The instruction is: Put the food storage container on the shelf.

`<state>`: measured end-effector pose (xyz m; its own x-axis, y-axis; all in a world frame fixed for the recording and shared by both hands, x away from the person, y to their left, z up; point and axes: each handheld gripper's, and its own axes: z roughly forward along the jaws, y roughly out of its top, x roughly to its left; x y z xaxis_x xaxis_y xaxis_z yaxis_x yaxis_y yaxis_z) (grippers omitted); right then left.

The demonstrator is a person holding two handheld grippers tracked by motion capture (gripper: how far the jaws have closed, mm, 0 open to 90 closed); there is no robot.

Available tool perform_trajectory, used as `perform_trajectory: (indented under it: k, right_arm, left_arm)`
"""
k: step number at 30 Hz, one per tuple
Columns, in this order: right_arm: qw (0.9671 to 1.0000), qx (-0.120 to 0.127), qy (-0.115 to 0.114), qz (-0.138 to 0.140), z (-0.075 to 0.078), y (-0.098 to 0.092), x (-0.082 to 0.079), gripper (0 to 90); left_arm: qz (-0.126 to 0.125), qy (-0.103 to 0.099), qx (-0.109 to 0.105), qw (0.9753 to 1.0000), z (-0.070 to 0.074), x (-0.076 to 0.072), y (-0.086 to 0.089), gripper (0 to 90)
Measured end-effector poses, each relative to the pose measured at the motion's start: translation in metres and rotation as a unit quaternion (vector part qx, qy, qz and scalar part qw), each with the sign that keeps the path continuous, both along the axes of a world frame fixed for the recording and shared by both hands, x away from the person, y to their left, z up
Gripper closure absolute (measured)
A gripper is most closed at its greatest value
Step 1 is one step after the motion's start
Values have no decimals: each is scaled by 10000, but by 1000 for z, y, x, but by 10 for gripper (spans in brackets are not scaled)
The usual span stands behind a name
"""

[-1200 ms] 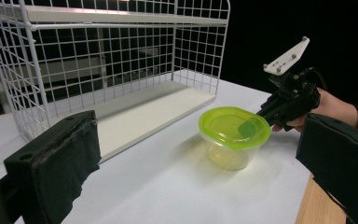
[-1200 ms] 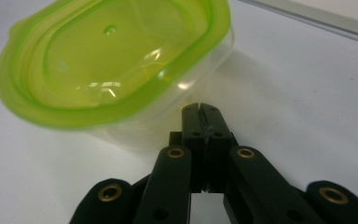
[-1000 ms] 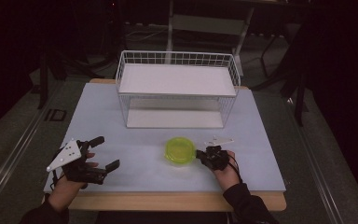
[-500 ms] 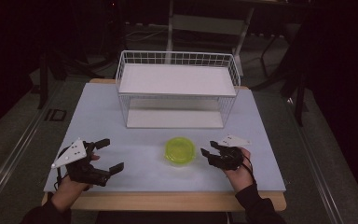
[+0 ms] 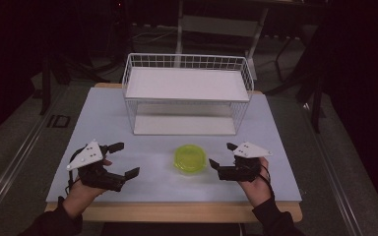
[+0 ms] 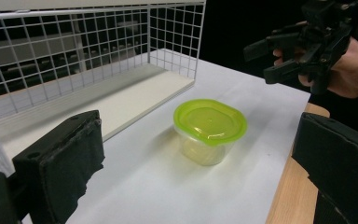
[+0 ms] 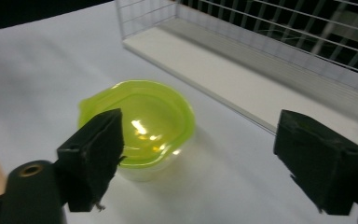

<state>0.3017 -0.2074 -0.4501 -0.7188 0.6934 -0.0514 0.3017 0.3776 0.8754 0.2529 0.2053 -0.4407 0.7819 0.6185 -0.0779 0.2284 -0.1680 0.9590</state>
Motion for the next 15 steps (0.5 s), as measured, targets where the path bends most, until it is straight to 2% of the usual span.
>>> perform_trajectory:
  k: [4,5,7,8,10,12,13,15]
  right_arm:
    - [9991,93,17,408,6,2,3,178]
    - [9990,125,0,440,7,3,4,167]
    - [9992,63,-67,388,8,6,4,163]
    - [9990,115,6,421,9,7,5,144]
    - [9994,13,100,321,9,10,6,128]
    - [9993,8,184,325,10,11,7,109]
    - [9993,20,278,253,9,14,9,107]
    - [9994,48,294,192,8,16,11,102]
  left_arm:
    - [23,27,92,10000,7,5,-14,35]
    - [10,32,92,10000,9,7,-17,43]
    - [15,72,101,9999,10,10,-25,61]
    - [-16,87,89,9999,10,12,-28,61]
    - [-59,147,137,9998,9,15,-37,90]
    - [-59,147,137,9998,9,15,-37,101]
    - [-34,357,141,9993,4,22,-47,115]
    - [89,495,216,9985,0,26,-54,135]
